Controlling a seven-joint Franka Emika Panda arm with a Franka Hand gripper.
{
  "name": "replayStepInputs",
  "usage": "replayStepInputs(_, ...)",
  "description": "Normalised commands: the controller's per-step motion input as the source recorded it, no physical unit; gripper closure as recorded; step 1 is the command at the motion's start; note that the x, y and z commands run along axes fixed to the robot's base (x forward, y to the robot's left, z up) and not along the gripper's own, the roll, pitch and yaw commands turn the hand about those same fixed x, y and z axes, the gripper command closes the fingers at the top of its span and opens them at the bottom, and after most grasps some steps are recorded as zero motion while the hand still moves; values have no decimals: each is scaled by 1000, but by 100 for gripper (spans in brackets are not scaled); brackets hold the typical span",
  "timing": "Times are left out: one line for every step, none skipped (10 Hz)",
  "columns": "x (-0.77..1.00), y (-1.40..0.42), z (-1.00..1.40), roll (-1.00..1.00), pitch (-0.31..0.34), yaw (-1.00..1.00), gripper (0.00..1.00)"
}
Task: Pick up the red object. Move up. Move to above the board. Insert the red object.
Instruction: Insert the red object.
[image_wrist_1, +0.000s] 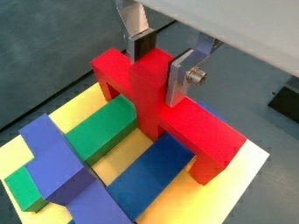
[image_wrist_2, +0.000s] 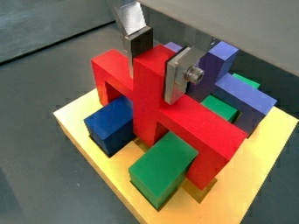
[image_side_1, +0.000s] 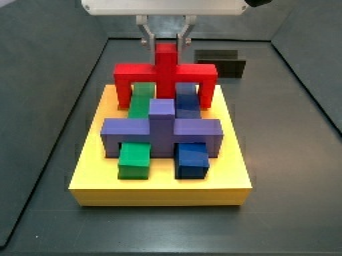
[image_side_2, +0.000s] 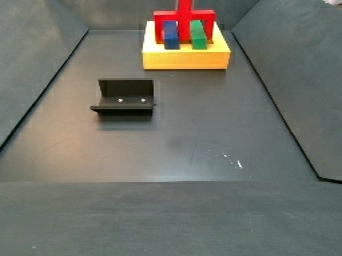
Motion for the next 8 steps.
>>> replayStepInputs(0,0,0,83,0,0,100)
replayStepInputs(-60,26,-183,113,-6,0,100)
replayStepInputs(-171,37,-300,103,-33,0,100)
replayStepInputs(-249,31,-289,64,-39,-6,100)
replayStepInputs(-263,17,-209,34,-27,-23,100)
replayStepInputs(-174,0,-160,0,-29,-9,100)
replayStepInputs(189,0,-403,0,0,-9,100)
replayStepInputs(557,0,-400,0,31,-63,100)
